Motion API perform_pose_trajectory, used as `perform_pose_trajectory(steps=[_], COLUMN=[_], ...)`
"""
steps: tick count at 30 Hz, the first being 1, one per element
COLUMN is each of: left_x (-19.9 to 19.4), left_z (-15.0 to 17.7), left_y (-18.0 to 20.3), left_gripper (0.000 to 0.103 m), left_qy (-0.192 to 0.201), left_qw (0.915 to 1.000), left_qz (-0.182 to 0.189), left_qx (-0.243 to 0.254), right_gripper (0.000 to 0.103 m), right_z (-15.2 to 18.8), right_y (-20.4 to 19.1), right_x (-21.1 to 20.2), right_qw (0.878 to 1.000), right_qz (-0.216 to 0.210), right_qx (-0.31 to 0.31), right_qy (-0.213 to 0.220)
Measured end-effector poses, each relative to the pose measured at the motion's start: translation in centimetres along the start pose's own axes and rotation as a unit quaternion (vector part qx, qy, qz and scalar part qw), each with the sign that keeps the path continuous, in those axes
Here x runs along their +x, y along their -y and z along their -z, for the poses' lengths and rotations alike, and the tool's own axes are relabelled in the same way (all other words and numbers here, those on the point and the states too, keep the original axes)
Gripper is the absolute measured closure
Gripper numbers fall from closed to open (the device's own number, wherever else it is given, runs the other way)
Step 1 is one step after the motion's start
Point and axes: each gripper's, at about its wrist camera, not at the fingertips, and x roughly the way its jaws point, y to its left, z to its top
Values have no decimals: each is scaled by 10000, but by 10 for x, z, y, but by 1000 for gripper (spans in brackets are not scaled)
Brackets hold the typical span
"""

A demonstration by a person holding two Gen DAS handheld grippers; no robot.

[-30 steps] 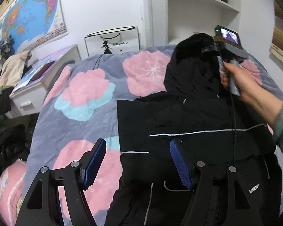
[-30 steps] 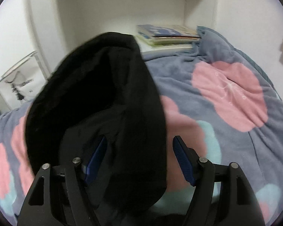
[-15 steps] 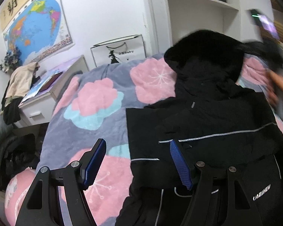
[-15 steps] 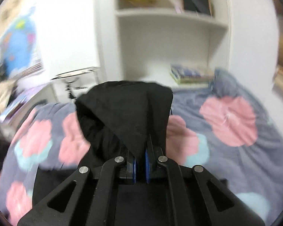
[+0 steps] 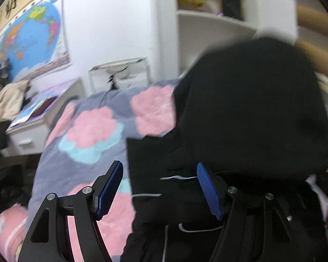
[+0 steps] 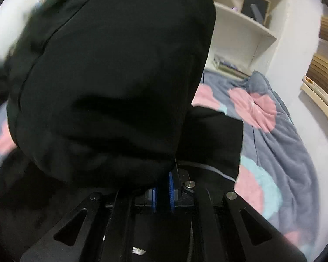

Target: Fold large clothes

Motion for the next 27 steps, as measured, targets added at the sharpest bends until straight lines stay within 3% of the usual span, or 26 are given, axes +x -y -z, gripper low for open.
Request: perform_pose_trajectory(steps=[3, 5, 6, 8, 10, 13, 16, 17, 21, 23, 27], left_x=[-18, -21, -19, -11, -4, 6, 3, -1, -12, -13, -3], left_z=[-8, -11, -12, -11, -9, -8, -14, -17, -25, -22, -9], left_y=[-13, -23, -25, -23, -15, 4, 15, 18, 19, 14, 9], left_gripper=[31, 31, 31, 31, 31, 31, 31, 31, 31, 31, 31], left_qy=[329, 259, 184, -50, -289, -645, -781, -782, -771, -709, -725], left_qw=[9994, 9991, 9988, 9980, 9963, 9935, 9904, 9906, 9932, 9925, 9962], left_qz=[23, 260, 367, 546, 743, 902, 1074, 1052, 773, 844, 395], left_qx=[-81, -228, -271, -321, -317, -244, -375, -394, -391, -521, -276], right_gripper=[94, 93, 87, 63, 29, 25, 21, 21, 16, 16, 11], right_z=[26, 38, 40, 35, 25, -4, -38, -49, -74, -87, -111], right_y=[4, 6, 7, 11, 16, 14, 3, -3, -22, -31, -56], right_x=[12, 1, -5, -27, -43, -59, -53, -48, -38, -33, -32], right_qw=[9969, 9953, 9951, 9959, 9973, 9983, 9950, 9934, 9953, 9909, 9796], right_qz=[-408, -500, -509, -507, -525, -563, -964, -1105, -750, -1076, -1512], right_qx=[-67, -215, -283, -279, -164, 14, 130, 40, -526, -709, -1292], right_qy=[-670, -797, -802, -703, -480, -136, -244, -316, -313, -394, -285])
